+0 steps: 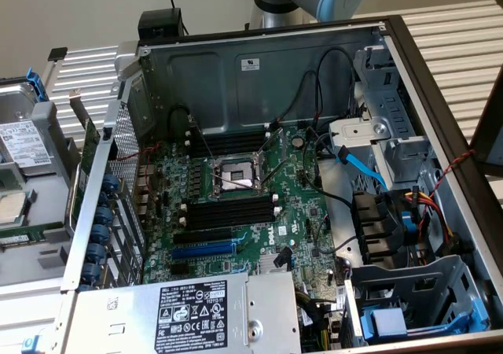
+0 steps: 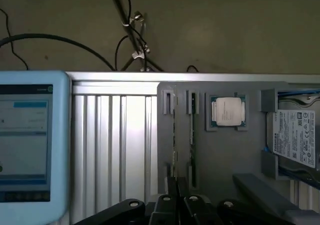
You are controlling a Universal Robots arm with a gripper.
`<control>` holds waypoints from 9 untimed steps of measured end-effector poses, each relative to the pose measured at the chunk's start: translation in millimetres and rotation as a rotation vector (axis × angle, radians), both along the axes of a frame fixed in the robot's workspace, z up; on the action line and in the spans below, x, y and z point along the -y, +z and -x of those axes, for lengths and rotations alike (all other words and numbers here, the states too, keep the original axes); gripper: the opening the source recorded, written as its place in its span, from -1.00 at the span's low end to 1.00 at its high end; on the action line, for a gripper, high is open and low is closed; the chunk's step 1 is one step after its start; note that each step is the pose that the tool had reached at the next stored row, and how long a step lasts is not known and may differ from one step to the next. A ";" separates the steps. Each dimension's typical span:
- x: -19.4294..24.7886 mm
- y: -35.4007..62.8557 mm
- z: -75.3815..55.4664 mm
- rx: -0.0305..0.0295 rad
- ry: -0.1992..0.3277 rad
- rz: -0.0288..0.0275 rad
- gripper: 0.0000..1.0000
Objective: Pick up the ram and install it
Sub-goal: 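Pick up the ram and move it above insertion slot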
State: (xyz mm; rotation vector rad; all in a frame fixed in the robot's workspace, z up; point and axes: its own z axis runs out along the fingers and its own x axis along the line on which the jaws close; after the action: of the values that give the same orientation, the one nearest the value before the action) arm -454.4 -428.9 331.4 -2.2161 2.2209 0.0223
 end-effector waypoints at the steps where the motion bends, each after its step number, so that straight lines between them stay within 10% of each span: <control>1: 0.0 4.6 -0.9 -0.0001 0.000 0.0000 -0.76; 9: 0.0 38.1 -22.0 -0.0001 0.000 -0.0001 -0.76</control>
State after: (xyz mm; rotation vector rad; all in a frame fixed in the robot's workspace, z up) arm -432.4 -428.9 369.6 -2.2162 2.2209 0.0226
